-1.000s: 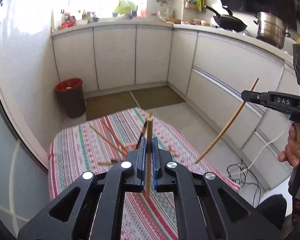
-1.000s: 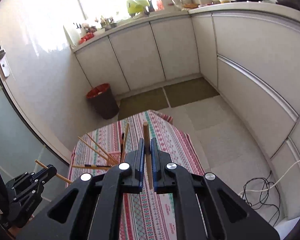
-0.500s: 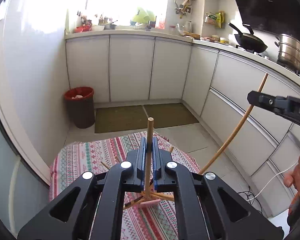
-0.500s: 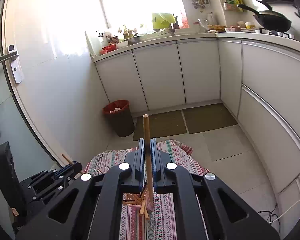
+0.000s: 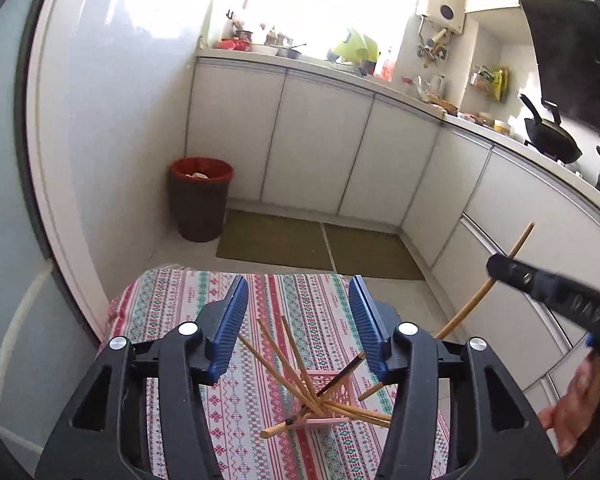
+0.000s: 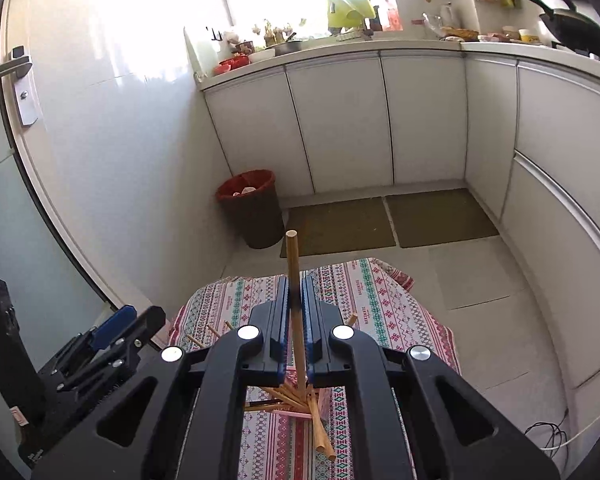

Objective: Organize utensils

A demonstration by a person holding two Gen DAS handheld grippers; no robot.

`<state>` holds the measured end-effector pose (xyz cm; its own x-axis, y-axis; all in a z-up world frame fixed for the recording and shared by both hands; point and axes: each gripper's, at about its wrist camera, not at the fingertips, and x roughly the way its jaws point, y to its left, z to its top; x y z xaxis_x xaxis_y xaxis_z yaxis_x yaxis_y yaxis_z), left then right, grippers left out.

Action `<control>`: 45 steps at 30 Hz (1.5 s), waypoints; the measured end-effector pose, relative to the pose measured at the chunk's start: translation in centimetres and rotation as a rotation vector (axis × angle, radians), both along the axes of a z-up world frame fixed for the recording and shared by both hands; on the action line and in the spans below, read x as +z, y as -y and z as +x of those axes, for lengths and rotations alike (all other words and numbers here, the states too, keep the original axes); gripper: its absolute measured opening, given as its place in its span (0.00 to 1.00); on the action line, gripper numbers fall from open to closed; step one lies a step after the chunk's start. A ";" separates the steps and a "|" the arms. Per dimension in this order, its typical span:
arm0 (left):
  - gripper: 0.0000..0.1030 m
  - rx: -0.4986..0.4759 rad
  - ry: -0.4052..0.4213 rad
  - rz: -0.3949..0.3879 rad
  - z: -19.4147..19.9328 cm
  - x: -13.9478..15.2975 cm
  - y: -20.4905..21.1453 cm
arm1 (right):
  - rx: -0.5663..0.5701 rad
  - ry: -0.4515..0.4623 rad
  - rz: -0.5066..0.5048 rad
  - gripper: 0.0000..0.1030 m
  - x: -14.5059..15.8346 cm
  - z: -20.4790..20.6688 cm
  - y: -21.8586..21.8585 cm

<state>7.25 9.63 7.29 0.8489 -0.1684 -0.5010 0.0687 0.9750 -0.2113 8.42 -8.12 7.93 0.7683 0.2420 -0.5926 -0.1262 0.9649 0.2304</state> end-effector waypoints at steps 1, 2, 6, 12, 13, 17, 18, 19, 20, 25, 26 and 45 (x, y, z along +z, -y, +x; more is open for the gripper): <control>0.53 0.008 0.003 0.000 -0.2 0.1 -0.2 | -0.001 -0.001 -0.004 0.06 -0.4 0.0 -0.2; 0.55 0.013 0.005 -0.001 -0.3 0.1 -0.2 | -0.001 0.000 -0.005 0.06 -1.0 0.1 -0.5; 0.72 0.111 0.038 0.052 -1.0 0.2 -0.6 | -0.003 -0.005 -0.003 0.17 -3.6 0.8 -1.1; 0.93 0.264 0.082 0.190 -2.8 0.6 -0.1 | -0.053 -0.020 -0.008 0.36 -5.4 -0.8 0.3; 0.93 0.277 0.081 0.210 -3.1 0.6 0.2 | -0.076 -0.005 -0.026 0.39 -5.4 -1.6 0.7; 0.93 0.313 0.098 0.264 -4.5 0.9 0.9 | -0.149 0.037 -0.059 0.53 -5.4 -4.5 2.3; 0.93 0.322 0.108 0.263 -4.9 1.0 1.0 | -0.158 0.042 -0.056 0.57 -5.4 -5.0 2.7; 0.93 0.334 0.119 0.254 -5.6 1.0 0.9 | -0.172 0.046 -0.051 0.59 -5.4 -5.6 3.2; 0.93 0.339 0.128 0.242 -6.0 1.1 0.8 | -0.183 0.052 -0.046 0.62 -5.4 -6.3 3.6; 0.93 0.347 0.144 0.219 -7.6 1.9 0.6 | -0.189 0.062 -0.040 0.64 -5.2 -8.0 4.4; 0.93 0.345 0.144 0.210 -7.8 1.8 0.5 | -0.191 0.062 -0.033 0.66 -5.2 -8.2 4.5; 0.93 0.330 0.071 0.169 -6.3 -0.2 -1.2 | -0.098 -0.163 0.221 0.73 -5.8 -1.3 9.3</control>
<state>0.98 10.87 7.14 0.8776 0.1998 -0.4358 -0.2462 0.9678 -0.0520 7.16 -17.40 2.13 0.6935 0.3084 -0.6511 0.0210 0.8947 0.4462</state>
